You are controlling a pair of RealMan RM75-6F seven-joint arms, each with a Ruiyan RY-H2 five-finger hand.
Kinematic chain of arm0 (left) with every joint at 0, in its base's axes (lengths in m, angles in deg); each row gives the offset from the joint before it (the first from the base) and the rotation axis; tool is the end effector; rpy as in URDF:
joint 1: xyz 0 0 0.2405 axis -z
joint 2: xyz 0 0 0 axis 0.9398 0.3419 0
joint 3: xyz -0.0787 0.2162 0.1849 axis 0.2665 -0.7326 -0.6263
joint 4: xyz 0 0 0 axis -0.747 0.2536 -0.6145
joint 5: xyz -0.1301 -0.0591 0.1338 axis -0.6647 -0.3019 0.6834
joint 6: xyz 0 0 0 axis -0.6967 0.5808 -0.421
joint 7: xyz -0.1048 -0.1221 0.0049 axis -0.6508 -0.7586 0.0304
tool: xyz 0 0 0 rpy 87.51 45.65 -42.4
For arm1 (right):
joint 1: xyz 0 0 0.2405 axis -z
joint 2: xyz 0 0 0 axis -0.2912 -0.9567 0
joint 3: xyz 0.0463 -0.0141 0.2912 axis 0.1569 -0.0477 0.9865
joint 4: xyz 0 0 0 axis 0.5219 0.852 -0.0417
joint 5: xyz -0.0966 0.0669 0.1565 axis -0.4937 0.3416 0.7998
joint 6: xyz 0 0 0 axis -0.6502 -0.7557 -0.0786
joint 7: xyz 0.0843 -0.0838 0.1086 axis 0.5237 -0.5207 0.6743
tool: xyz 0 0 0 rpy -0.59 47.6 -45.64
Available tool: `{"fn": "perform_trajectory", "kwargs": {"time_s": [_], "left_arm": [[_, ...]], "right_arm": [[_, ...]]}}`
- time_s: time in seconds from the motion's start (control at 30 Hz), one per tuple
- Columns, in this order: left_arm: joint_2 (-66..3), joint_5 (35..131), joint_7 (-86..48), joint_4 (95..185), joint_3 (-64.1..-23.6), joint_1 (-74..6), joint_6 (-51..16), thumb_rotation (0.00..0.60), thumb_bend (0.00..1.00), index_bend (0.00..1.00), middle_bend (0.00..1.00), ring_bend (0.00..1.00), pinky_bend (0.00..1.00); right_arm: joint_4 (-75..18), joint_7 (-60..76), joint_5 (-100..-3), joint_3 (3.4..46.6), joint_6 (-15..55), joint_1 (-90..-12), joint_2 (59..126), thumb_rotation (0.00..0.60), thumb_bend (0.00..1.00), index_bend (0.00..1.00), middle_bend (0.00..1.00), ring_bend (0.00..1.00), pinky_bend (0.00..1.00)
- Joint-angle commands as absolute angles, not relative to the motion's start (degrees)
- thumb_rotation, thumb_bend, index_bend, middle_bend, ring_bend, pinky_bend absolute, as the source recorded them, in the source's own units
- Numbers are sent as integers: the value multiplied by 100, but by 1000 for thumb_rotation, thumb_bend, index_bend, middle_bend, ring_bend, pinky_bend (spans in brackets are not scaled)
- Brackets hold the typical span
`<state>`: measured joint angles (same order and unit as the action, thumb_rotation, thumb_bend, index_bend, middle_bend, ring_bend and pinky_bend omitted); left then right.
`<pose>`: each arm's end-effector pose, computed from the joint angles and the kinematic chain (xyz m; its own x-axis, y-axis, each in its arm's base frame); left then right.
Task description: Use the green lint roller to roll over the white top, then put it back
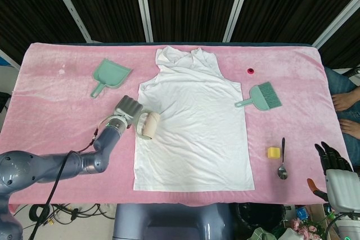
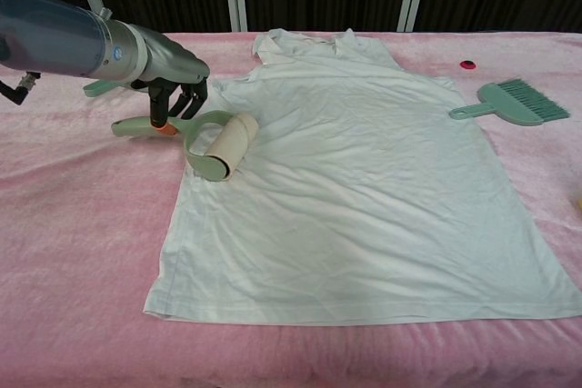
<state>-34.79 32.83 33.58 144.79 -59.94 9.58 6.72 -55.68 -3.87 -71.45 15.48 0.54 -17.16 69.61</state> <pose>-0.1077 0.4718 -0.0150 0.8741 0.3512 0.3356 0.4721 -0.4516 -0.7570 -0.3398 -0.1628 0.1921 0.4656 -0.1174 0.8772 -0.8738 0.0963 0.4767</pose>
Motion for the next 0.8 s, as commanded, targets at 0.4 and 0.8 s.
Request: {"fn": "perform_trajectory", "kwargs": {"time_s": [0.4, 0.8], "left_arm": [[-3848, 3321, 3367, 14379, -5712, 1266, 623, 600, 543, 704, 617, 518, 731], [-4577, 2651, 3884, 14217, -5207, 2002, 299, 600, 544, 708, 617, 518, 731]], "right_arm": [[-5583, -375, -7120, 1552, 72, -1717, 6951, 600, 185, 0, 46, 101, 208], [-5578, -301, -7139, 1551, 69, -1715, 6927, 600, 184, 0, 46, 101, 208]]}}
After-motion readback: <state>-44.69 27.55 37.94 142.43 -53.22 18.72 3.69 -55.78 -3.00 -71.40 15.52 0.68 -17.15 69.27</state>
